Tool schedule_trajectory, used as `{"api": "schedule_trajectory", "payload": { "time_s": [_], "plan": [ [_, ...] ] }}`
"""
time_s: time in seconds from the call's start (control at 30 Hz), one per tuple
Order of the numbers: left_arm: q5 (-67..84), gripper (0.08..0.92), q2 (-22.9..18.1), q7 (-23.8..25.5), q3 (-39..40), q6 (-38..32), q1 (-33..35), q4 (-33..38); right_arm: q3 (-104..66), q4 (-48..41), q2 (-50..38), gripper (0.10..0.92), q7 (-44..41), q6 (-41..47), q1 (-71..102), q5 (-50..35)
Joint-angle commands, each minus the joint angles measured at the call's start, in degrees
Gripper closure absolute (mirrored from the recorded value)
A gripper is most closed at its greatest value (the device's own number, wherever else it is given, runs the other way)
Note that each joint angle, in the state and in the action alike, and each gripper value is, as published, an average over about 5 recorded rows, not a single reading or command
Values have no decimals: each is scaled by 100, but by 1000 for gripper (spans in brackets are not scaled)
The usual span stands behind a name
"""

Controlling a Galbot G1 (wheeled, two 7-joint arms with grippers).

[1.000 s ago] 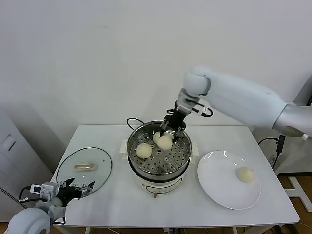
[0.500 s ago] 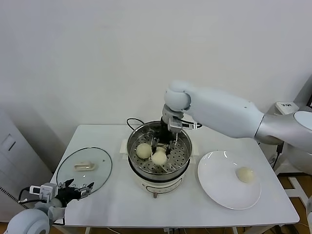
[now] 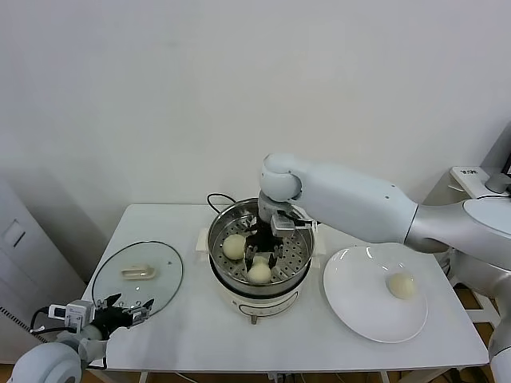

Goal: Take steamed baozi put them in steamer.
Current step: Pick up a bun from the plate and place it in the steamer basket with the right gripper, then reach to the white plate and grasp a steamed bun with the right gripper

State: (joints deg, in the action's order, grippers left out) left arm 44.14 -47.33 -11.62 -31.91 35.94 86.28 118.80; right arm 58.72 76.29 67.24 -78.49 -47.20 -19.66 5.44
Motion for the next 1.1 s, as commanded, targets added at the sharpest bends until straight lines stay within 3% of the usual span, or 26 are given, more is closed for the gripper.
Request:
{"api": "schedule_trajectory", "payload": {
  "time_s": [0.03,0.33,0.7,1.1],
  "plan": [
    [-1,177,0,4,-1,-7,-2,-12,-82,73,15,438,-10,-145,167,301],
    [-1,177,4,4,11,-3,-43,-19,-383,-129,-336,218,4,168,-289,221],
    [5,177,61,6,0,-14,-100,-45,-90,-784,-1642,203,38,2574,-1106,-1265],
    [36,177,108,15,8,-34,-142,-76,441,-1034,-3210,203,-96,3409,-983,-1334]
  ]
}}
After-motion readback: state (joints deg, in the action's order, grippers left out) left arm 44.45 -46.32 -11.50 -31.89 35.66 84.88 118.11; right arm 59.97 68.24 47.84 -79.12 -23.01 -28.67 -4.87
